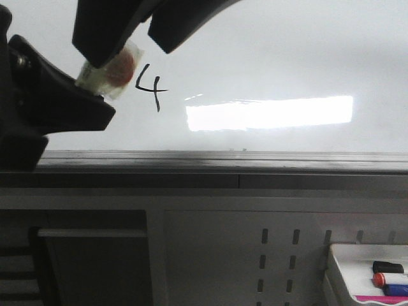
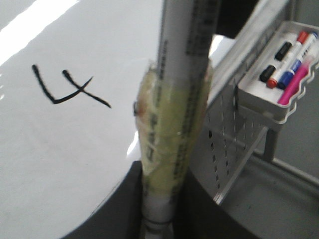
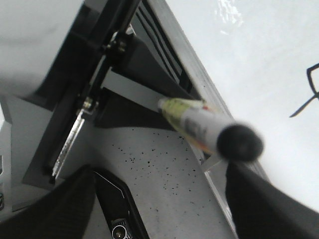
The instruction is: Write number 4 on whiteboard
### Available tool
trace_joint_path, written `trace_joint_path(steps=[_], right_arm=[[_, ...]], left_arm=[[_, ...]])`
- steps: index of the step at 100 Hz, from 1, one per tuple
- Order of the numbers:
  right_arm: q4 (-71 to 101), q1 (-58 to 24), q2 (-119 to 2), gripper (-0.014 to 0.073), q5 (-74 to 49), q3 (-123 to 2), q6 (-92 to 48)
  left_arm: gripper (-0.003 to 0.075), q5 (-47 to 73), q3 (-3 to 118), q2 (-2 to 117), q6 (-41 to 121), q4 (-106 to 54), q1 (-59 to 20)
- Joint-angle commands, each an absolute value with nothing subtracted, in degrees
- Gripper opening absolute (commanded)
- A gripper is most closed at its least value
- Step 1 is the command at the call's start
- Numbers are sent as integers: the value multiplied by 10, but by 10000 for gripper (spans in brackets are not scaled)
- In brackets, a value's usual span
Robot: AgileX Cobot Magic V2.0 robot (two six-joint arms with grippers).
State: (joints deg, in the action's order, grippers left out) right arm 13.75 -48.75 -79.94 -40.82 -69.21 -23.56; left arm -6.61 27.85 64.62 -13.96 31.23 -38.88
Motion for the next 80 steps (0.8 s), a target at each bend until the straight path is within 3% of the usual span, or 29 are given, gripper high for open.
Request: trace_joint_path(steps=[1, 24, 60, 72, 80], right_arm=[[137, -477, -768, 534, -382, -709, -243], [137, -472, -750, 489, -385, -709, -242], [137, -472, -750, 489, -387, -709, -242], [137, -472, -750, 489, -387, -709, -242], [137, -472, -750, 489, -387, -709, -242]], left_arm=[[-20, -83, 314, 637, -148, 204, -372], [-20, -24, 368, 658, -148, -21, -269], [-13, 55, 438, 751, -148, -80, -238], [85, 59, 452, 767, -148, -80, -238], [232, 52, 454, 767, -148, -80, -238]])
